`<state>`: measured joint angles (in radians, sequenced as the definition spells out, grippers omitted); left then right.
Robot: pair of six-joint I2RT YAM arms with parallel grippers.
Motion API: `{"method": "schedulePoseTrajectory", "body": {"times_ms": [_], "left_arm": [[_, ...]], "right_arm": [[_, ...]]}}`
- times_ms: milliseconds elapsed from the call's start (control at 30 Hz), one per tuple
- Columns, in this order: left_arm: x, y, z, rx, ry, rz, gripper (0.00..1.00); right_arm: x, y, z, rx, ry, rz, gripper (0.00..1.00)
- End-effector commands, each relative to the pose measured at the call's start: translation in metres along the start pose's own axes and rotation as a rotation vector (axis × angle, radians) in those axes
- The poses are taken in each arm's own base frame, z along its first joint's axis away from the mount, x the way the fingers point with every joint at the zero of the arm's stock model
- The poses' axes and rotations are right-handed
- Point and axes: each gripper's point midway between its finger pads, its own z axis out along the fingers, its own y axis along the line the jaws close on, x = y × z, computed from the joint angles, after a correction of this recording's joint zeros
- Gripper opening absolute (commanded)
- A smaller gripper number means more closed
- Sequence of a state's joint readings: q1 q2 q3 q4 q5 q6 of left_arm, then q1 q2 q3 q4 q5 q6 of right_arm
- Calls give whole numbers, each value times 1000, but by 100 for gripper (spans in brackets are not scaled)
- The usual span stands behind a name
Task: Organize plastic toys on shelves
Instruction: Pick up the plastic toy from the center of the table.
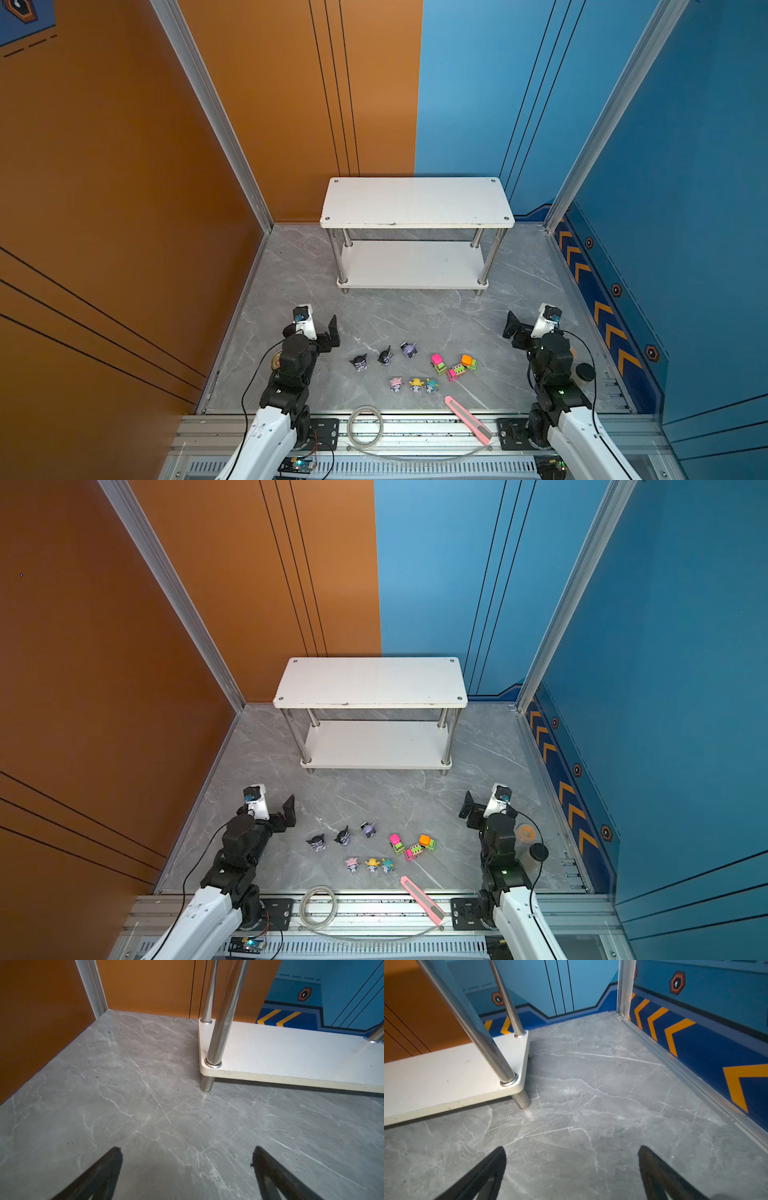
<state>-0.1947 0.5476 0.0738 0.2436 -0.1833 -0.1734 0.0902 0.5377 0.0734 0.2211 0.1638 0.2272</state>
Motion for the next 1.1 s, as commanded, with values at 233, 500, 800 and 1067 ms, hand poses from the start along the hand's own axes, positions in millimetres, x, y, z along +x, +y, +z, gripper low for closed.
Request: {"method": "schedulePoseTrajectory", "body": {"times_ms": [233,500,800,1067], "left_arm": [[-14,18,128,10,39,138,98],[-14,18,127,9,39,138,98],[-14,18,127,10,39,137,98],[-14,18,127,11,38,138,98]], "right_arm": [[-8,36,119,-182,47,-179,100],[-8,34,120,-170,49,-178,100],[-8,34,120,-170,49,-178,100],[-8,34,120,-170,49,-178,100]]}}
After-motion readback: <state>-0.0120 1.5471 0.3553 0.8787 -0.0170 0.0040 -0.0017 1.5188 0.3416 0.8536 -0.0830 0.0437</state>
